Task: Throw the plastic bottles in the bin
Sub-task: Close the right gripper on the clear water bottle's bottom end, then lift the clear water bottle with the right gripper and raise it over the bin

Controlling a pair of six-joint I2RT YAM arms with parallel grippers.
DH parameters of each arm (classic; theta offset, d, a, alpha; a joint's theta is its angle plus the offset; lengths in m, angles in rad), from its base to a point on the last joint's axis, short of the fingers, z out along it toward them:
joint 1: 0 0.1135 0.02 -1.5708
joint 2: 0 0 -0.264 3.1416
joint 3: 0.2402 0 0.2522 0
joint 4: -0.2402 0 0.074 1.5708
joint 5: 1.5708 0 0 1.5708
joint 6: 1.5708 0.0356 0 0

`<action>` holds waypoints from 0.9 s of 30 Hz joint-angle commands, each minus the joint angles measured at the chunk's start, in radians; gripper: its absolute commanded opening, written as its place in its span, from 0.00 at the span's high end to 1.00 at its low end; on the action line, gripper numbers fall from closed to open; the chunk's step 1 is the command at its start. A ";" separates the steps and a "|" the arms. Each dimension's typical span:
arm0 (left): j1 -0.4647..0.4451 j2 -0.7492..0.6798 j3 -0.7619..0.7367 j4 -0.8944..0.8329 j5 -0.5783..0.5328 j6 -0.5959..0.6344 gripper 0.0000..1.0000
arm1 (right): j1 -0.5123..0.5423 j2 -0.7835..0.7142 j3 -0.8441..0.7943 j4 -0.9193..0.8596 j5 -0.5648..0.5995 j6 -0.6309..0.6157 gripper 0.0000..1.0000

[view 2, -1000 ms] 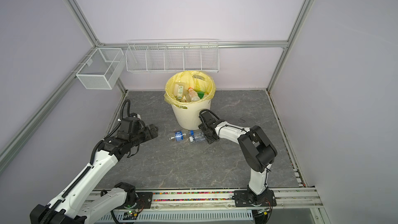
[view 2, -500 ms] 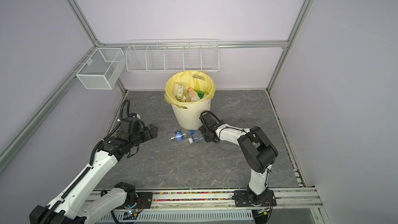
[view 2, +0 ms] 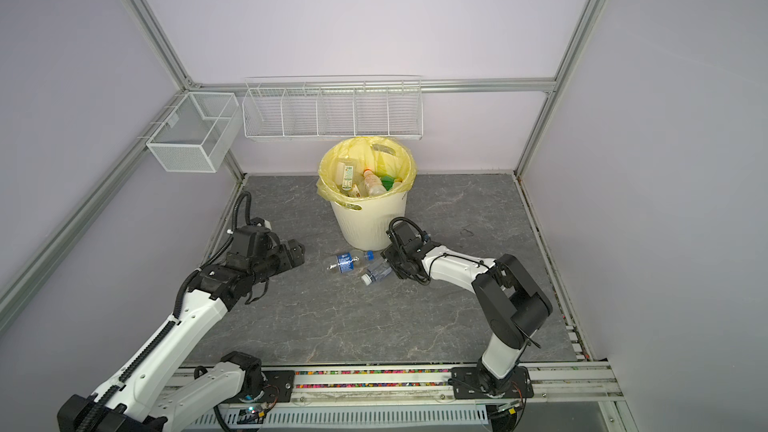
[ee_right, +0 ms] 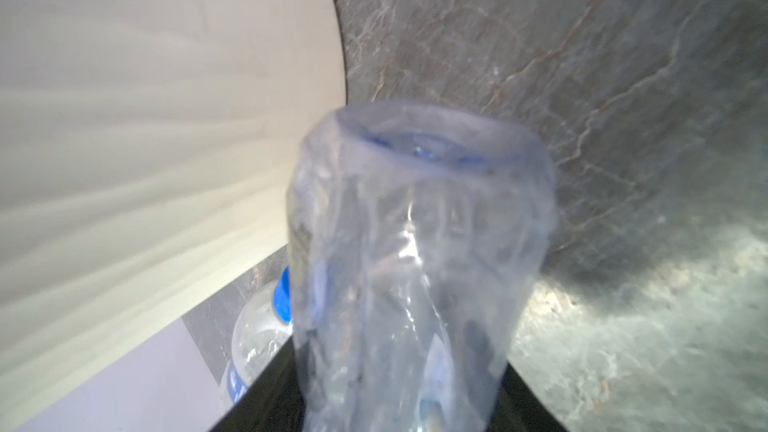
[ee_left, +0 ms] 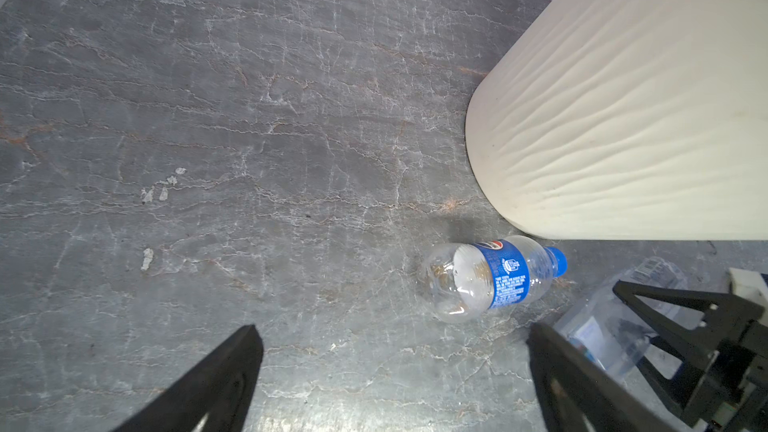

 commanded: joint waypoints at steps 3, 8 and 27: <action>0.006 0.012 0.035 -0.026 0.031 0.006 0.00 | 0.036 -0.086 -0.077 0.004 0.014 -0.026 0.43; 0.006 0.020 0.066 -0.066 0.026 0.029 0.00 | 0.060 -0.158 -0.078 -0.041 0.022 -0.081 0.42; 0.006 -0.070 0.056 -0.005 0.034 0.026 0.01 | 0.071 -0.355 -0.028 -0.209 0.096 -0.378 0.42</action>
